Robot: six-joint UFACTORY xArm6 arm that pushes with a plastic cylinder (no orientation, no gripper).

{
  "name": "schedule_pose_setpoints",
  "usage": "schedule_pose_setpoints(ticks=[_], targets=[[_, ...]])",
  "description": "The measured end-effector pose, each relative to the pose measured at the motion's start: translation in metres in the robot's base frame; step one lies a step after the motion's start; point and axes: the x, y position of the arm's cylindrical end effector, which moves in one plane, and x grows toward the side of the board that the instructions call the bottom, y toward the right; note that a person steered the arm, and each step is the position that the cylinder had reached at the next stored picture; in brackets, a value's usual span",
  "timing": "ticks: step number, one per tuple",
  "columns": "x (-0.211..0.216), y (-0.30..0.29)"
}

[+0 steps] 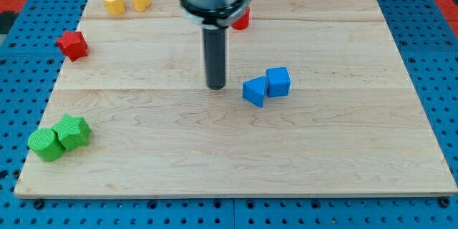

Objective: Push blue blocks slightly to the right

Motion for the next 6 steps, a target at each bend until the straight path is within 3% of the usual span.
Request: schedule_pose_setpoints(ticks=[1,6], targets=[[0.031,0.005],[0.000,0.148]])
